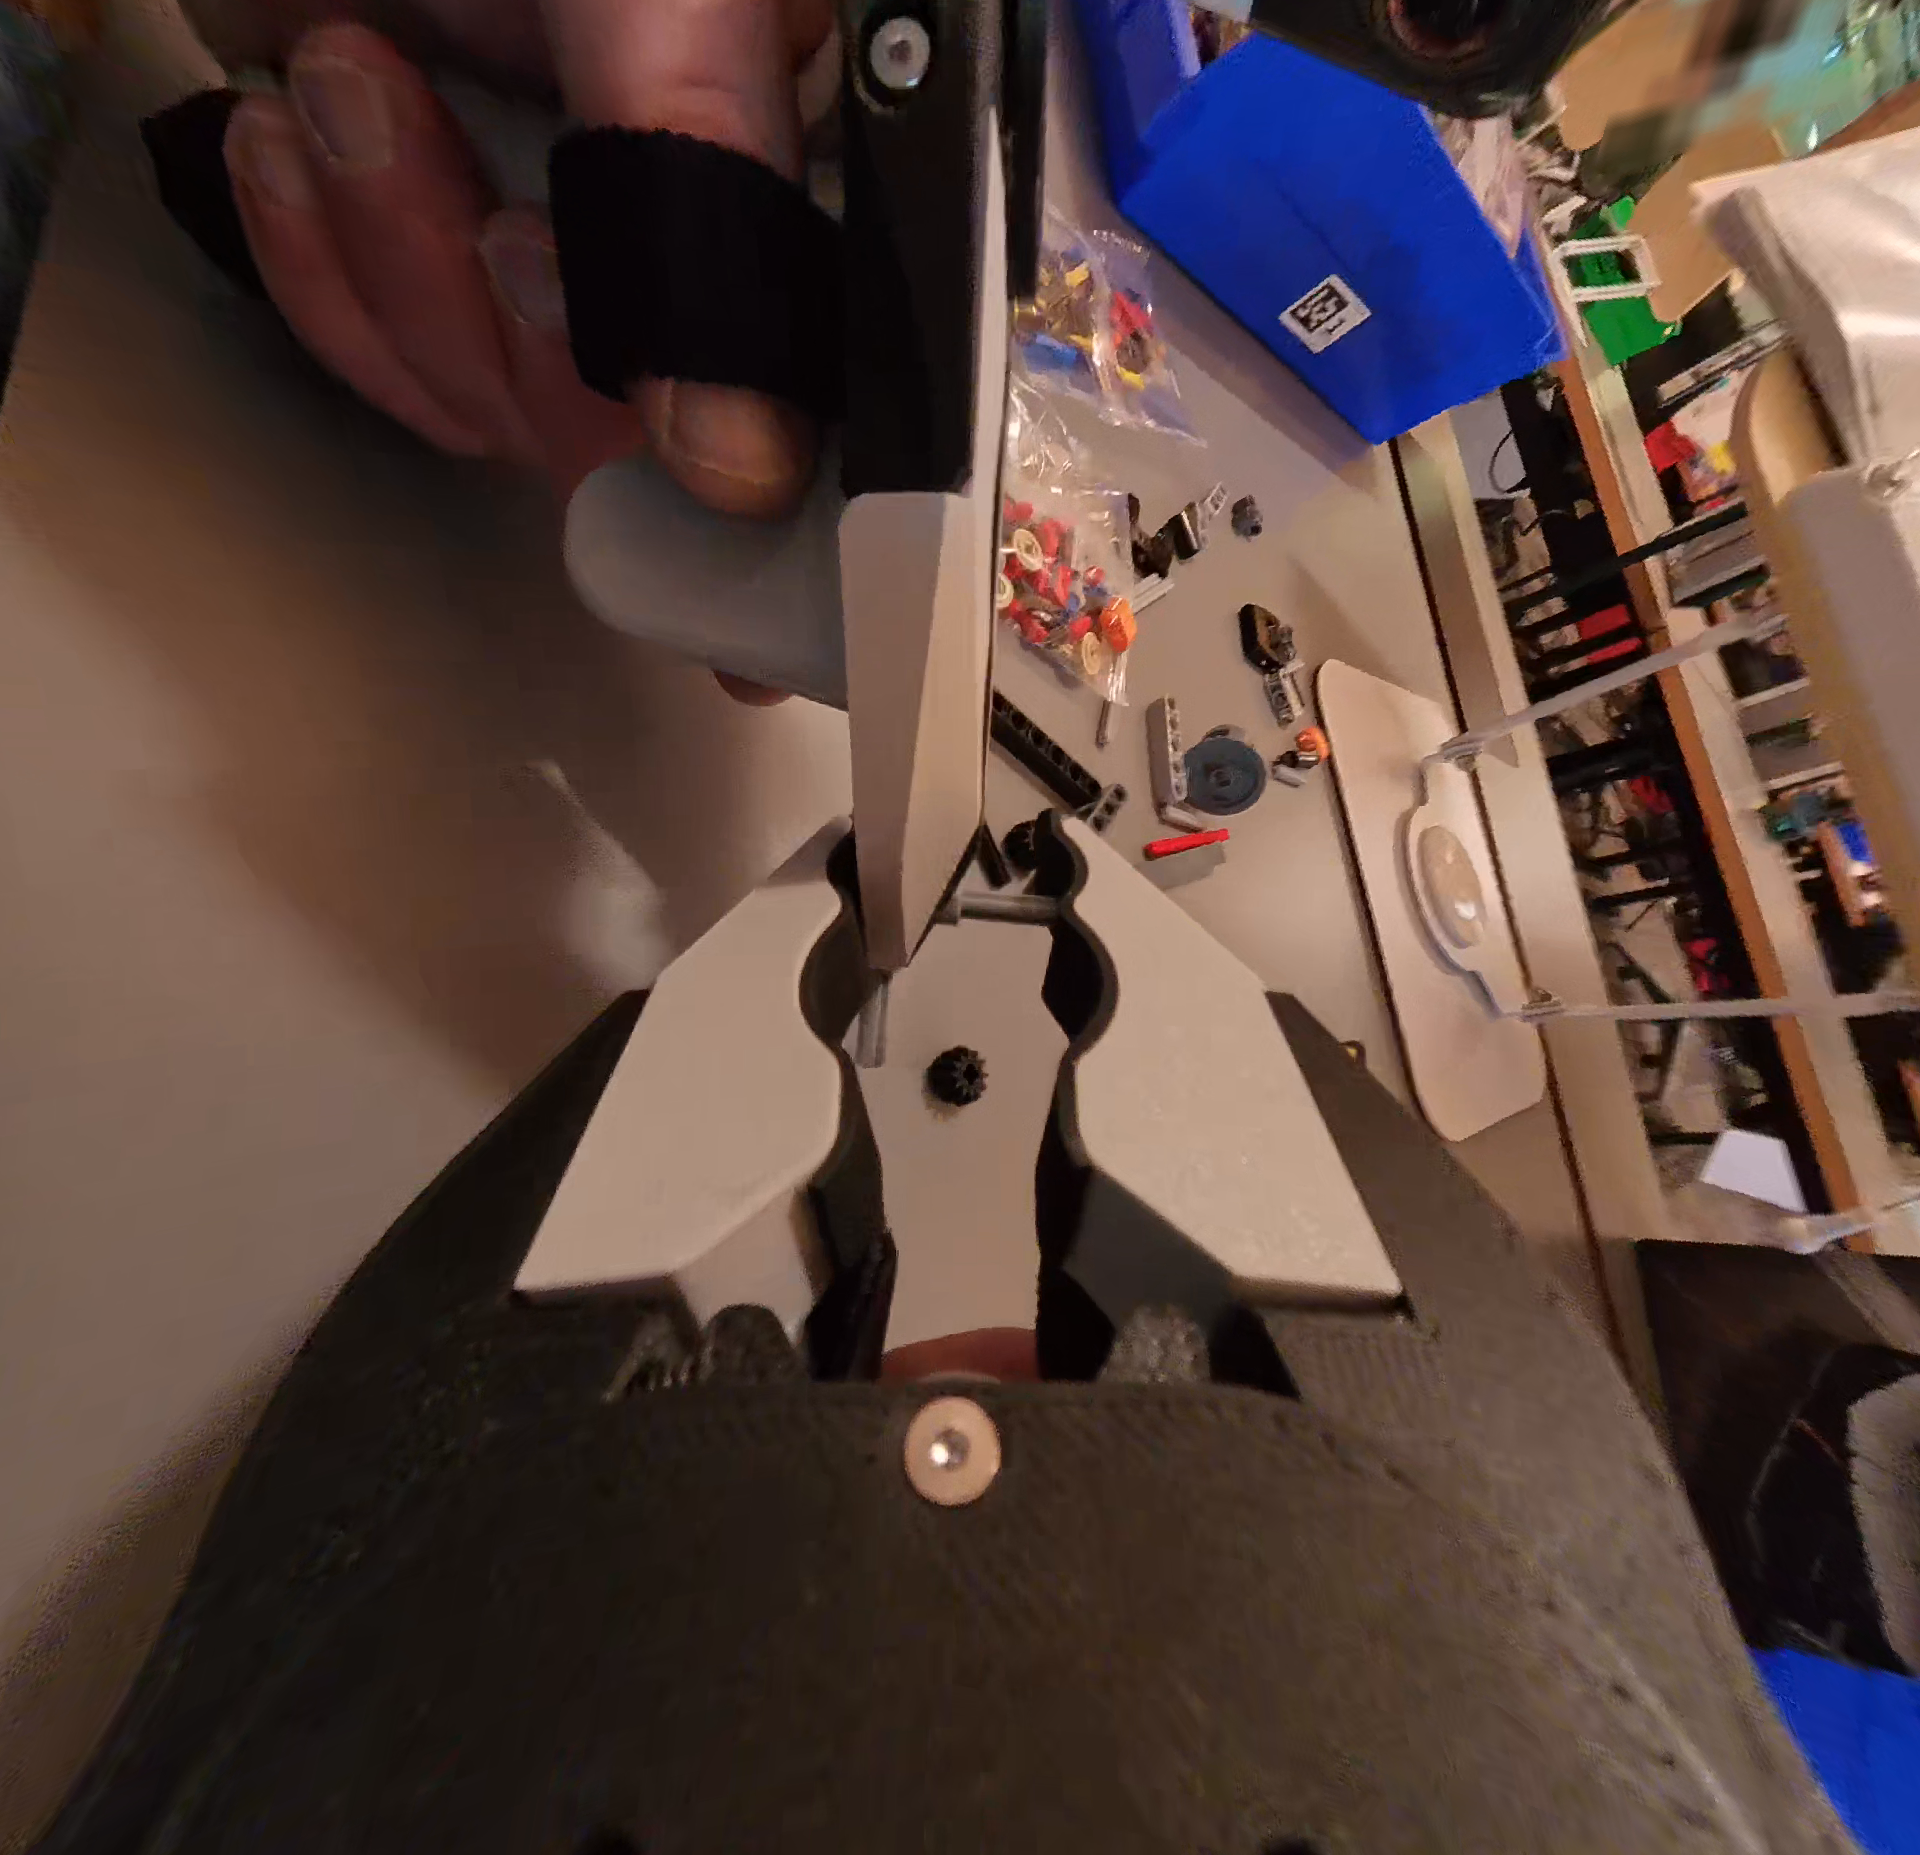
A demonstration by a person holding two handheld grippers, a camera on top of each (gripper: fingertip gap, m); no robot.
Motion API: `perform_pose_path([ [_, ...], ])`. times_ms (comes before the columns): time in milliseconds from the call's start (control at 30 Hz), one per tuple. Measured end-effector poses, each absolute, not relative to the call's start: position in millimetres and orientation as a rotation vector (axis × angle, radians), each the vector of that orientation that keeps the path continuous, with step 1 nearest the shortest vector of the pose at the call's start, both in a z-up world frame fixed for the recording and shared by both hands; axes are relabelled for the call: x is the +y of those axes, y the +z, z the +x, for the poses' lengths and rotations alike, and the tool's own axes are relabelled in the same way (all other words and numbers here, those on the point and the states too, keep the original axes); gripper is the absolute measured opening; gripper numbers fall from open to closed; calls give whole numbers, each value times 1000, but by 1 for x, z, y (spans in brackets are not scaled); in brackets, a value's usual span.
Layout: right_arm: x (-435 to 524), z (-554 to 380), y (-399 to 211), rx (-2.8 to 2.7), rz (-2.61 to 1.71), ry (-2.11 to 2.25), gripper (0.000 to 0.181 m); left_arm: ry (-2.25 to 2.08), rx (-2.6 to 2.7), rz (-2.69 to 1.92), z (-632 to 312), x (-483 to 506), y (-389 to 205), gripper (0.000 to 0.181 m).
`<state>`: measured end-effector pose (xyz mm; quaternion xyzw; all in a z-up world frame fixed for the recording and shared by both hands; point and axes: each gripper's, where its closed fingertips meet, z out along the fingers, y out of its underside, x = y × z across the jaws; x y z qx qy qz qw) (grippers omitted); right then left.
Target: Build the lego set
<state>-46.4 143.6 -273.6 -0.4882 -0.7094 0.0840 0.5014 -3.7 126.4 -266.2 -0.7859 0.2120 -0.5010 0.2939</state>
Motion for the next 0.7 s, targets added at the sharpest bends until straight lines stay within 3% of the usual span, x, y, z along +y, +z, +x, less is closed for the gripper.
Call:
perform_pose_path([
  [33, 145, -46, -272, -1695, -1201, 231, 27, -1351, 541, -2085, -4, 127, -265, 4],
  [167, 148, -42, -265, -1680, -1258, 253, 29, -1342, 532, -2044, -1, 131, -258, 5],
  [200, 146, -39, -261, -1672, -1259, 263, 40, -1351, 534, -2047, 1, 131, -258, 5],
  [333, 140, -17, -256, -1593, -1411, 450, 52, -1324, 559, -2031, 2, 136, -256, 5],
  [467, 144, 4, -251, -1453, -1577, 678, 24, -1404, 537, -1934, 11, 138, -239, 5],
  [700, 136, 11, -238, -1327, -1644, 1023, 5, -1410, 590, -1854, 22, 137, -229, 5],
])
